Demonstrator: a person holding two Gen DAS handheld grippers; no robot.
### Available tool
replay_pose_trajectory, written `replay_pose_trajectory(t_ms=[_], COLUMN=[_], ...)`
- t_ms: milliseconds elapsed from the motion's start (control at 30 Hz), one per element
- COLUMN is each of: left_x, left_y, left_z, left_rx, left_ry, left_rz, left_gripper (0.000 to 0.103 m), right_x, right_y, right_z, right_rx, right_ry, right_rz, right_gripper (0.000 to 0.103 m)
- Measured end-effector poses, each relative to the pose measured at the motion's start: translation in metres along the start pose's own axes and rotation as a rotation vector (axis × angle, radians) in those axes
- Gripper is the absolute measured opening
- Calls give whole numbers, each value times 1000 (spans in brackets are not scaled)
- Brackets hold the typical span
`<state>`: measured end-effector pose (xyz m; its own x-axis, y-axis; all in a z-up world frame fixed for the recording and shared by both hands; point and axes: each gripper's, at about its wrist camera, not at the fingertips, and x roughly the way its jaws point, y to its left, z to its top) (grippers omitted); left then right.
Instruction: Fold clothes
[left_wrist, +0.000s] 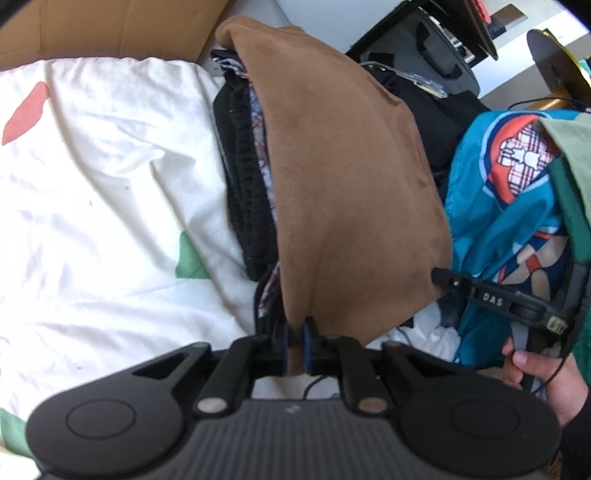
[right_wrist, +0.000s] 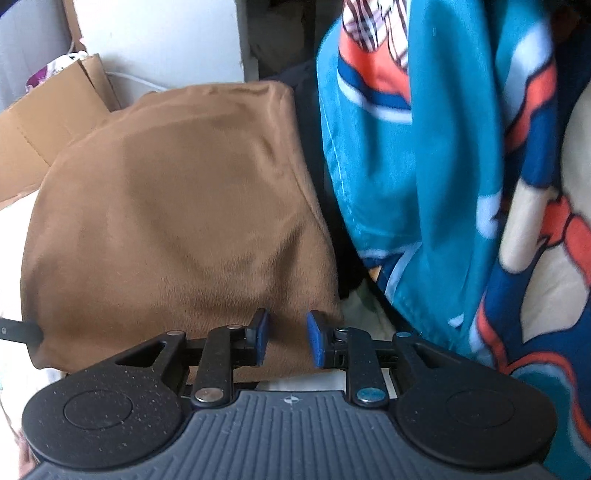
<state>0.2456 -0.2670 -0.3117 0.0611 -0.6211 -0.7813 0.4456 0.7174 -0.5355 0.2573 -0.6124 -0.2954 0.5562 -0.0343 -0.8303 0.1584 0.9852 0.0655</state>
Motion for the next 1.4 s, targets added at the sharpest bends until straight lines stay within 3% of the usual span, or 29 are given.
replay_pose_trajectory(t_ms=[67, 133, 200, 233, 300, 367, 433, 567, 767, 1167, 1400], left_x=[-2, -4, -6, -8, -9, -9, -8, -12, -22, -50, -75], left_y=[1, 2, 1, 0, -1, -4, -7, -16, -23, -32, -57], left_z=[-2, -3, -3, -2, -1, 1, 3, 5, 13, 28, 48], left_rx=[-7, -9, -4, -3, -1, 0, 7, 38, 35, -20, -18], left_ry=[1, 3, 7, 6, 1, 0, 4, 26, 20, 29, 34], left_rz=[13, 25, 36, 40, 50, 84, 113, 117, 157, 230, 258], left_gripper=[20, 21, 31, 41, 54, 77, 88, 92, 100, 102, 102], right_x=[1, 0, -1, -2, -3, -6, -7, -9, -19, -32, -57], right_y=[1, 3, 5, 5, 7, 10, 13, 21, 30, 20, 22], right_z=[-1, -2, -2, -1, 1, 3, 5, 9, 17, 36, 60], right_rx=[7, 10, 20, 27, 41, 50, 65, 85, 99, 208, 242], right_ry=[2, 5, 13, 16, 20, 16, 20, 33, 7, 127, 146], right_rz=[0, 2, 6, 6, 5, 6, 12, 18, -22, 15, 30], right_gripper=[36, 40, 41, 44, 60, 78, 89, 95, 97, 100, 100])
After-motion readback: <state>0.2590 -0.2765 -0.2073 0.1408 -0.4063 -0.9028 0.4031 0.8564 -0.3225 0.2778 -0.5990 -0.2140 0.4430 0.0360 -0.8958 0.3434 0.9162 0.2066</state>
